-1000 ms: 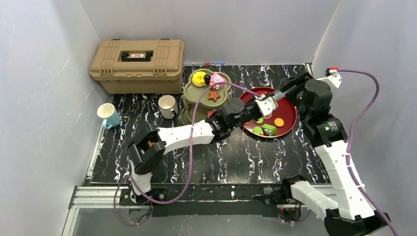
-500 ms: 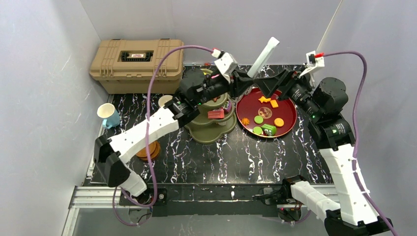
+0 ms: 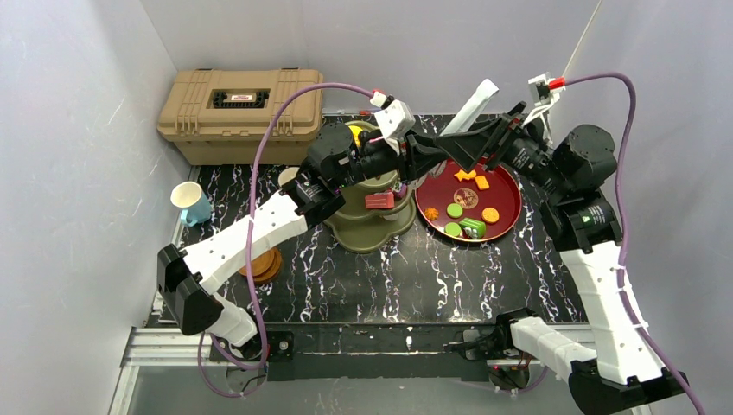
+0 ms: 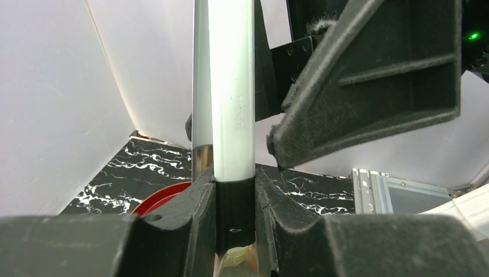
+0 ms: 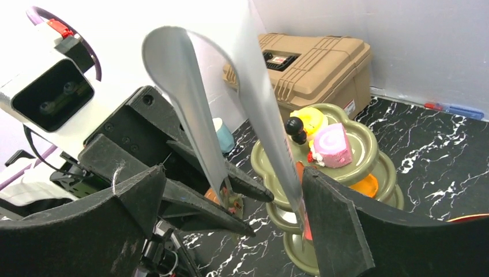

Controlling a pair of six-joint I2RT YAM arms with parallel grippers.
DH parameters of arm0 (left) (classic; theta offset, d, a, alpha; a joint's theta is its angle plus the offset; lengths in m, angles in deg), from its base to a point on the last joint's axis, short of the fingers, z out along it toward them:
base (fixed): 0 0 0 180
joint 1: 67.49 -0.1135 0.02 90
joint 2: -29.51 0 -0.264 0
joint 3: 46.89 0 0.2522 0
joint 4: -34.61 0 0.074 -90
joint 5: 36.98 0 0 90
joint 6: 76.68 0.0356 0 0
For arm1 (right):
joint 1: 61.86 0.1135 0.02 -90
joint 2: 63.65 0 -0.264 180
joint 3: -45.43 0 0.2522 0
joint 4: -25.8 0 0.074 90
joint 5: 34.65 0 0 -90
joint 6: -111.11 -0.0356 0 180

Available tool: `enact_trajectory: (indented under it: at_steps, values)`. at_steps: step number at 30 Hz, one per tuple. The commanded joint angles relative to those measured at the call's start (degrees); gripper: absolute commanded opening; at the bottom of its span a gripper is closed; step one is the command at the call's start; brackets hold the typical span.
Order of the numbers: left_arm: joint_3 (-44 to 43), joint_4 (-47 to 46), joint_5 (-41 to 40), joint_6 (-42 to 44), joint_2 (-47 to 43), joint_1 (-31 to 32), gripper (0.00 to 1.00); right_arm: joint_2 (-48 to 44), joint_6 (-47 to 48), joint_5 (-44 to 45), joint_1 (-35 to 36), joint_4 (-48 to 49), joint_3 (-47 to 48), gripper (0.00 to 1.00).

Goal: Serve the afternoon tea
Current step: Adjust the clamp.

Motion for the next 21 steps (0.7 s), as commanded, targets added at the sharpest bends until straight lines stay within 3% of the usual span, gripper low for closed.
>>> enact_trajectory:
  at_steps: [1,4,11,15,17,18,21]
  values:
    - [-0.27,-1.76,1.38,0.41,-1.2,-0.01,0.0,1.84,0.28,-0.28,0.06,1.43,5.26,0.92]
    - [-0.37,-1.82,1.34,1.61,-0.97,-0.03,0.0,4.57,1.22,3.04,0.06,-4.18,8.66,0.74]
    - [-1.34,-1.47,-2.11,7.75,1.84,0.13,0.03,5.65,1.43,5.73,0.05,-5.64,8.89,0.35]
    - [-3.44,0.04,-3.11,7.92,3.32,0.13,0.52,5.15,4.22,8.72,0.06,-7.27,7.95,0.23]
    - [-4.24,1.21,-3.22,7.82,3.28,0.21,0.85,4.86,8.57,11.92,0.06,-9.71,7.42,0.21]
    - [-4.22,1.6,-3.11,7.95,2.82,0.13,0.96,4.78,10.98,14.45,0.06,-11.41,7.06,0.21]
    - [-3.6,2.48,-2.71,7.78,0.88,0.11,0.98,4.47,17.72,22.7,0.06,-14.79,3.67,0.21]
